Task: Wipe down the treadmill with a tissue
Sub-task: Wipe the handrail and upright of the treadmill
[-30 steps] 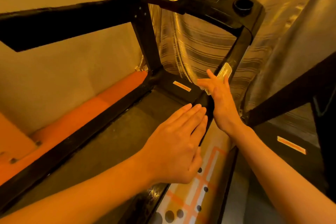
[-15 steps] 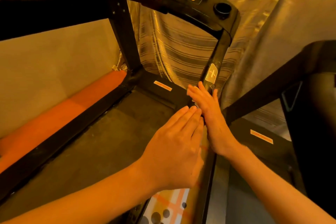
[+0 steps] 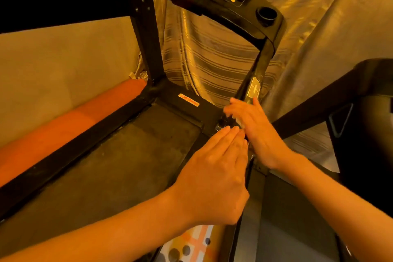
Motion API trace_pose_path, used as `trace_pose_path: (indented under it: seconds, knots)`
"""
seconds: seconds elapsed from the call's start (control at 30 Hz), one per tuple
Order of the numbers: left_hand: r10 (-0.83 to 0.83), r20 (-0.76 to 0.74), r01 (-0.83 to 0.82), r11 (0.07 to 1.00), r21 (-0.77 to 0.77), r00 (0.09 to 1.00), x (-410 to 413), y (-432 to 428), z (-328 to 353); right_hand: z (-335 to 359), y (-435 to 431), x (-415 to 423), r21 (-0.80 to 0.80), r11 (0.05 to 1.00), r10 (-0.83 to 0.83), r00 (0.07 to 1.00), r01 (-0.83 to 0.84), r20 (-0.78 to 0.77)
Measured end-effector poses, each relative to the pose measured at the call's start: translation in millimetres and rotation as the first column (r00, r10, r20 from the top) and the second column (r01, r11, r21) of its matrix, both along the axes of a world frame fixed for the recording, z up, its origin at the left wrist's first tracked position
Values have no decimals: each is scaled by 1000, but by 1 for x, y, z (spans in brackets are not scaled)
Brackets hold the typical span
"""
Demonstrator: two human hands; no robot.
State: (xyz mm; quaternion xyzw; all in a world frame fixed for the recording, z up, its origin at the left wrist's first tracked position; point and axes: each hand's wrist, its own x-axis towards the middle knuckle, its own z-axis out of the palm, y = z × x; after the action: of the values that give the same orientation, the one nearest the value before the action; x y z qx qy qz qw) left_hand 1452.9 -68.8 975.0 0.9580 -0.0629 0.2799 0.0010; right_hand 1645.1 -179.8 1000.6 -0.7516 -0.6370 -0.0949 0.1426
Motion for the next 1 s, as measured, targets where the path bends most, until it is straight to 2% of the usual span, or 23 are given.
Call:
trace_pose_path:
  seconds: [0.13,0.23,0.27,0.3,0.33,0.43,0.5,0.6,0.63,0.7,0.8,0.87,0.9,0.93,1.0]
  knots:
    - [5,-8,-5,1000,-16,1000,-1,2,0,16,37,54,-92,988,-128,991,124,-33]
    - [-27,-7,27,997,-70,1000,-2,4,-1,6,42,31,-270,958,-103,995,101,7]
    - [-31,-7,30,997,-77,999,-2,4,-2,6,35,20,-278,959,-60,998,62,16]
    - [-32,-7,31,997,-73,999,-2,4,-3,7,25,6,-221,975,-5,1000,0,-23]
    - [-31,-9,31,998,-64,999,-1,4,-3,10,17,3,-169,985,41,999,-39,9]
    - [-22,-21,21,999,-42,1000,-2,5,-3,30,22,33,-143,990,30,998,-22,52]
    - [-16,-13,15,999,-35,1000,-2,5,-3,32,28,34,-131,990,-52,999,50,-13]
    - [-30,4,31,998,-61,1000,-1,4,-7,23,16,-12,-109,994,-37,993,25,-110]
    - [-31,3,31,998,-59,1000,-1,4,-8,21,10,-22,-121,993,-13,994,0,-108]
    - [-23,4,23,999,-41,1000,0,5,-7,25,10,-3,-154,987,42,999,-41,7]
    - [-17,15,18,999,-40,1000,-2,5,-5,28,25,42,-105,993,-48,998,51,27]
    - [-14,11,15,998,-62,1000,-3,4,-5,22,23,24,-39,995,-88,995,90,50]
    - [-16,12,17,997,-79,1000,-3,3,-5,17,17,5,-28,996,-86,996,86,13]
    - [-20,12,21,996,-92,1000,-3,3,-5,9,8,-10,-22,998,-62,998,62,-21]
    - [-27,11,28,995,-93,1000,-3,2,-4,2,-1,-13,-7,1000,-4,1000,4,21]
